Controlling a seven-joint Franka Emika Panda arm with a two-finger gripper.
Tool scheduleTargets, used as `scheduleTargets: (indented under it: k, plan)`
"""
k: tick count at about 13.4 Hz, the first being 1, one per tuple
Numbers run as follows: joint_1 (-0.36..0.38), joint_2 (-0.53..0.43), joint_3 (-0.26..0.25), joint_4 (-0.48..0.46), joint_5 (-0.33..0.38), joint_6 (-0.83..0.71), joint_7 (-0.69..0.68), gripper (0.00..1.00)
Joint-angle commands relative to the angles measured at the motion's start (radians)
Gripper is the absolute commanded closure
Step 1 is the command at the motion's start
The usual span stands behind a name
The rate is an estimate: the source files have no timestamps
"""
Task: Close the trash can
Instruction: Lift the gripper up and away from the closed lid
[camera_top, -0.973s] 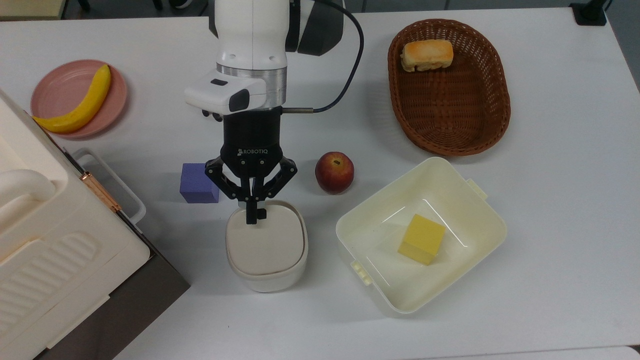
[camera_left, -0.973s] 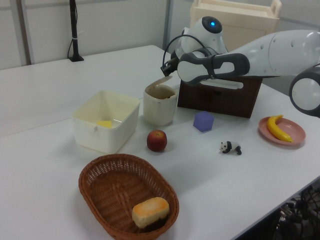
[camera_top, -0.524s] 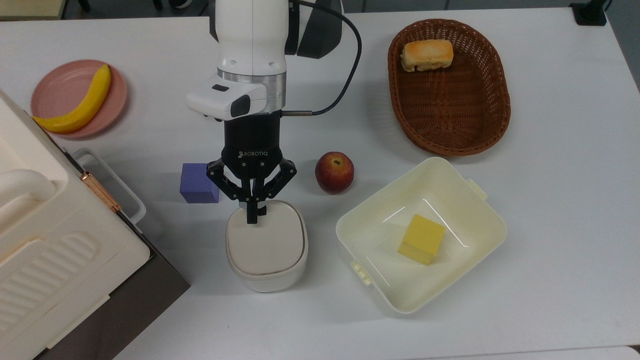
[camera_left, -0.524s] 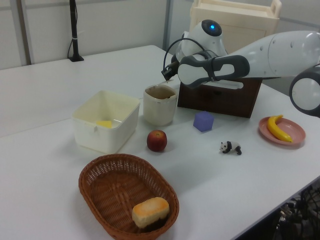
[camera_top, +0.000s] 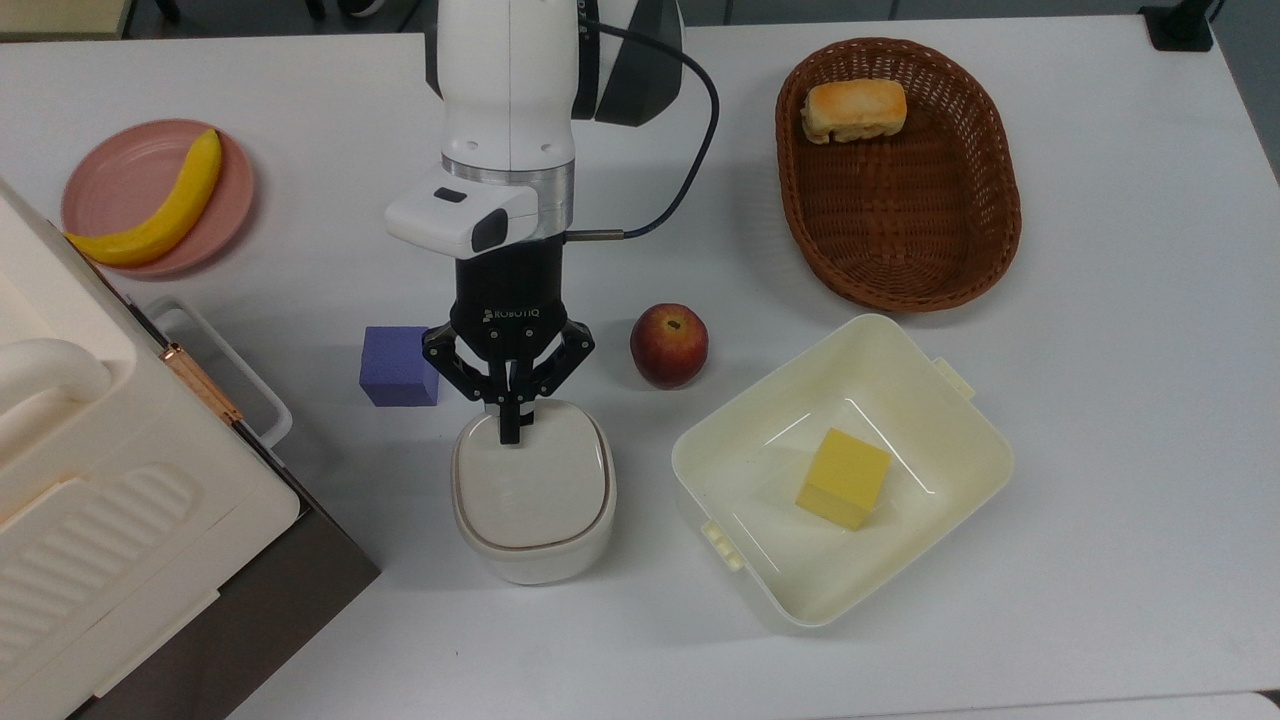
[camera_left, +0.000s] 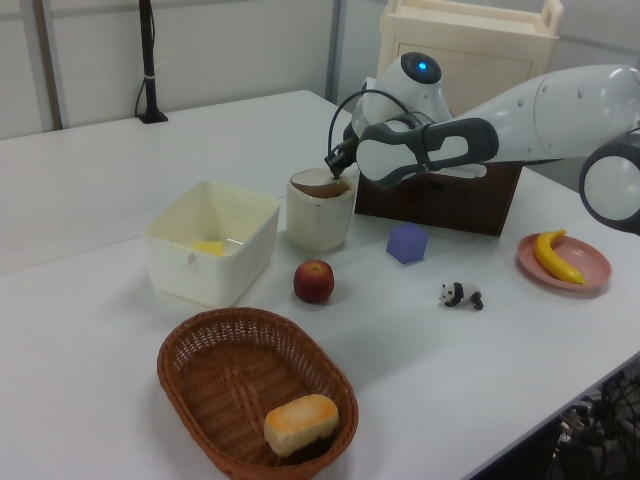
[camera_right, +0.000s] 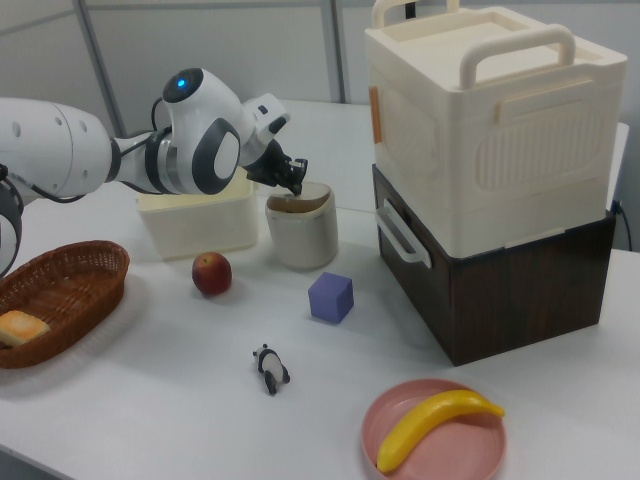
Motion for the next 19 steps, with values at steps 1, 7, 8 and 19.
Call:
scheduleTargets:
  k: [1,7,8,19]
  plan:
    - [-0.003,-0.068,0.004,-0.088,-0.015,0.01,-0.016,1.0]
    - [-0.001,-0.048,0.002,-0.098,-0.015,0.01,-0.033,1.0]
    - [-0.003,-0.045,0.002,-0.097,-0.015,0.01,-0.033,1.0]
    - [-0.003,-0.048,0.007,-0.075,-0.034,0.001,-0.027,1.0]
